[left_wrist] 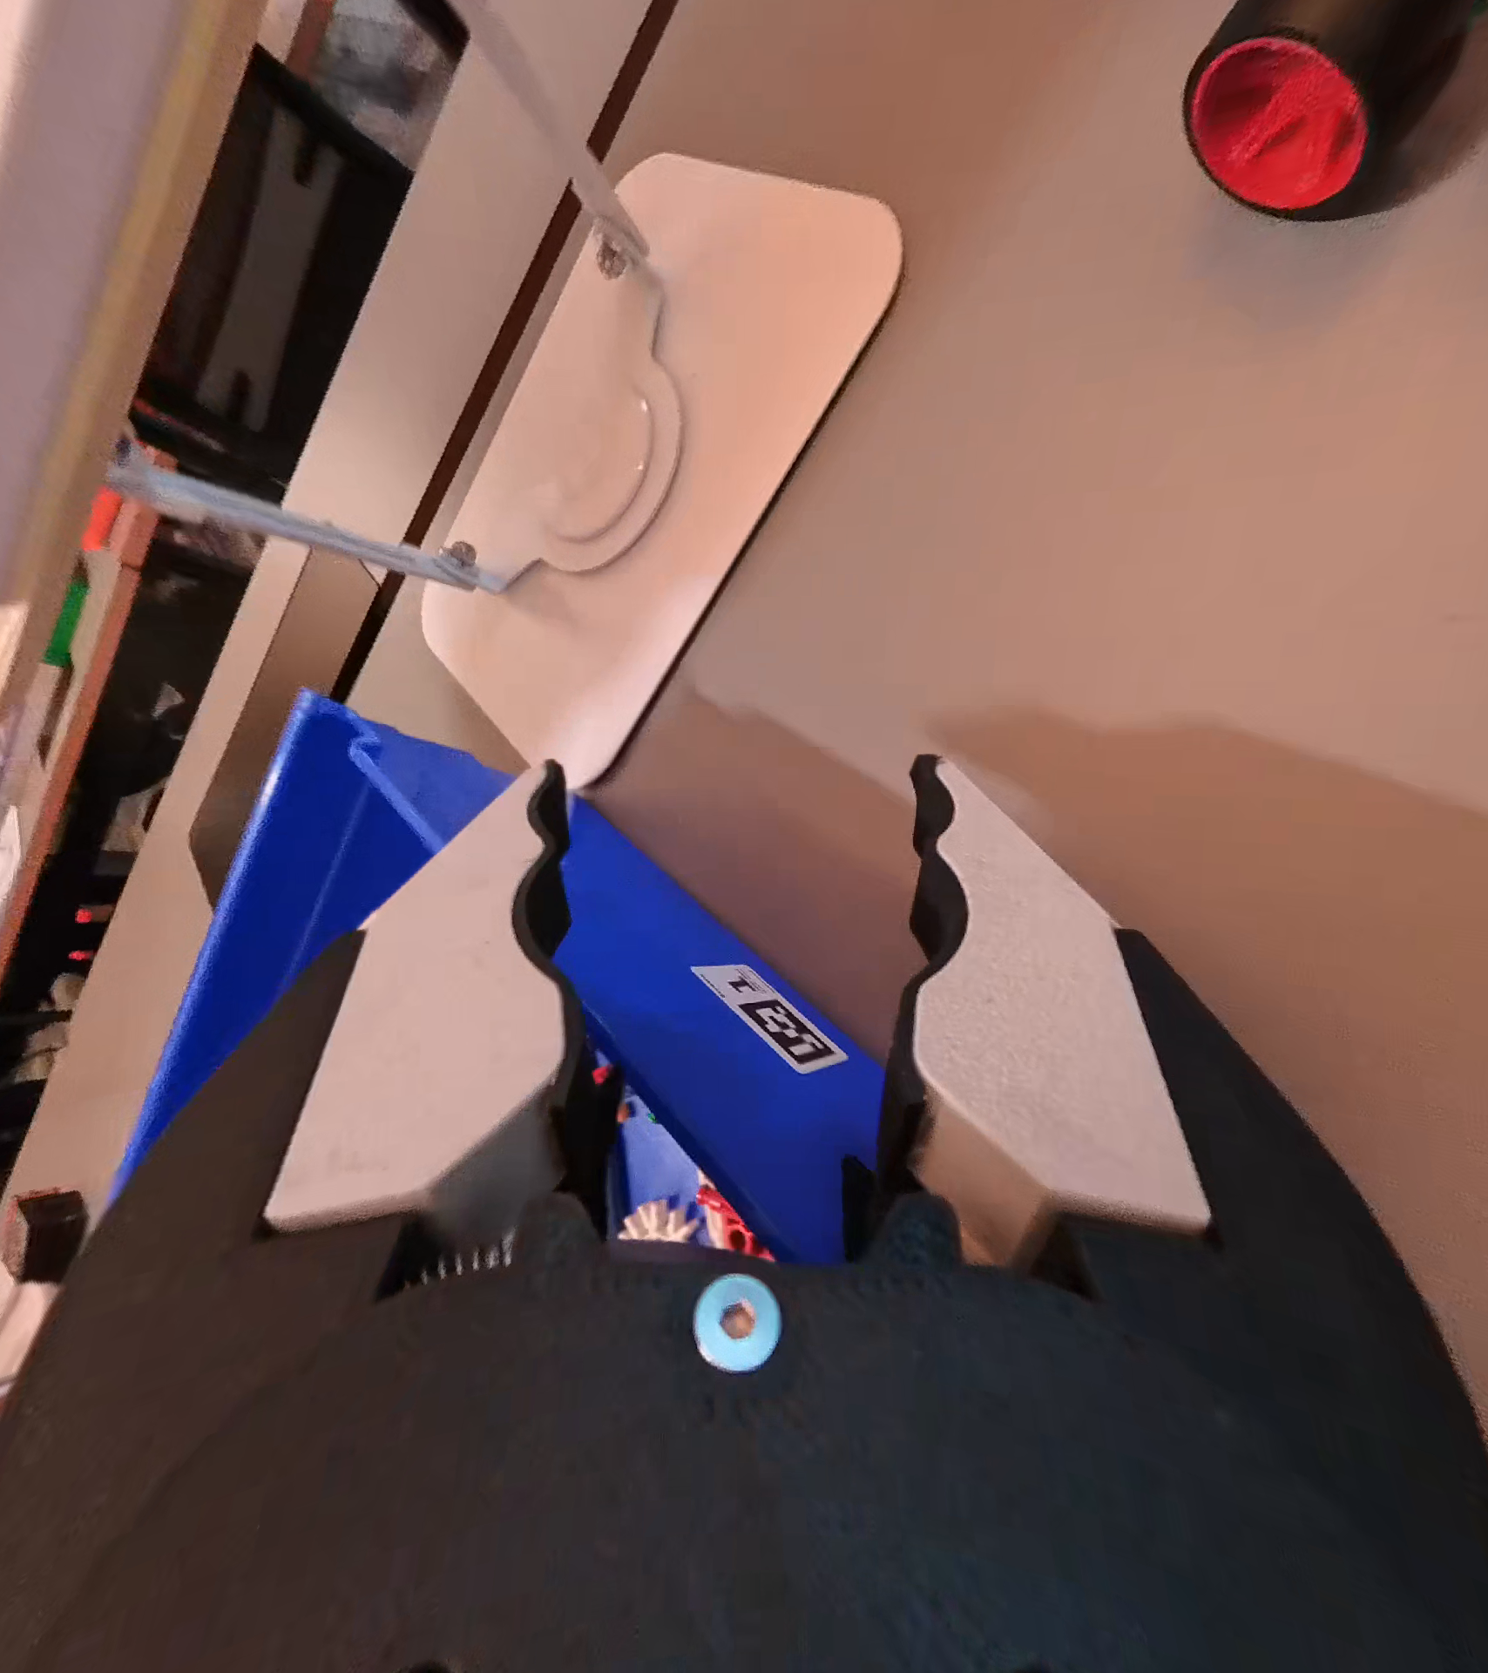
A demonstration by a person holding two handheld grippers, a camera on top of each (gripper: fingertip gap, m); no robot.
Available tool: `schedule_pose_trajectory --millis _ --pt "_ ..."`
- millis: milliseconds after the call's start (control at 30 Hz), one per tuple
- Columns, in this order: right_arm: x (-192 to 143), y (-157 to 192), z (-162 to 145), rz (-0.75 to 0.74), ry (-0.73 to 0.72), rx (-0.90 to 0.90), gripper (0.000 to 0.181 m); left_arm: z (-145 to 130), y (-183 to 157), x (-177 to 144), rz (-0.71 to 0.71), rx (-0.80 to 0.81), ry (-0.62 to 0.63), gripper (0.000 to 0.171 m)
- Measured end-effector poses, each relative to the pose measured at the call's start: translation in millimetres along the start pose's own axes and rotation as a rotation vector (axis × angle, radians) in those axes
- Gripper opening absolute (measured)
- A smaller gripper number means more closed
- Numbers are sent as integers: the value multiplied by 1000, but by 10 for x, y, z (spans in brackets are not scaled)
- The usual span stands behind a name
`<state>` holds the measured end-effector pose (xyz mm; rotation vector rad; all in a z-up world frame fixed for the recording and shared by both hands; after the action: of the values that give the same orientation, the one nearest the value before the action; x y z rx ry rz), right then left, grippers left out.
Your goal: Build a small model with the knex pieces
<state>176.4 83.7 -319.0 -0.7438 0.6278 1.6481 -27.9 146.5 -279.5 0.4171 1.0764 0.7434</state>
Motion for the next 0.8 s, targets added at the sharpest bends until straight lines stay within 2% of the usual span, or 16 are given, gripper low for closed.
schedule_pose_trajectory --millis 100,267,433,467,500,600,700,800 --pt "18 86 33 27 -14 -29 65 -109 105 23 21 -45 9 64" --pt "40 325 96 101 -34 -125 63 -311 226 7 25 -15 29 56" --pt "2 598 166 179 -61 -241 60 -600 383 1 22 22 74 57" --pt "-14 639 183 196 -68 -260 60 -625 471 -30 67 23 82 59" --pt "-32 675 200 215 -76 -274 60 -604 566 -89 124 41 74 70" --pt "-101 765 259 313 -119 -266 59 -218 584 -370 174 42 -86 74" --pt "-158 760 286 416 -153 -197 57 333 271 -612 114 36 -313 77" --pt "-205 731 292 489 -191 -154 57 637 -139 -544 52 81 -393 85"
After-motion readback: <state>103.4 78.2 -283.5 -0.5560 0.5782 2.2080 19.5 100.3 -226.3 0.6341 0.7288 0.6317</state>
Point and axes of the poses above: each gripper's, where its closed fingertips meet, x out along the fingers, z out of its top, y = z × x across the jaws, the point moved 2 cm from there along -x, back along the fingers, and after that the axes turned 9 degrees about x, right-handed, at the moved point
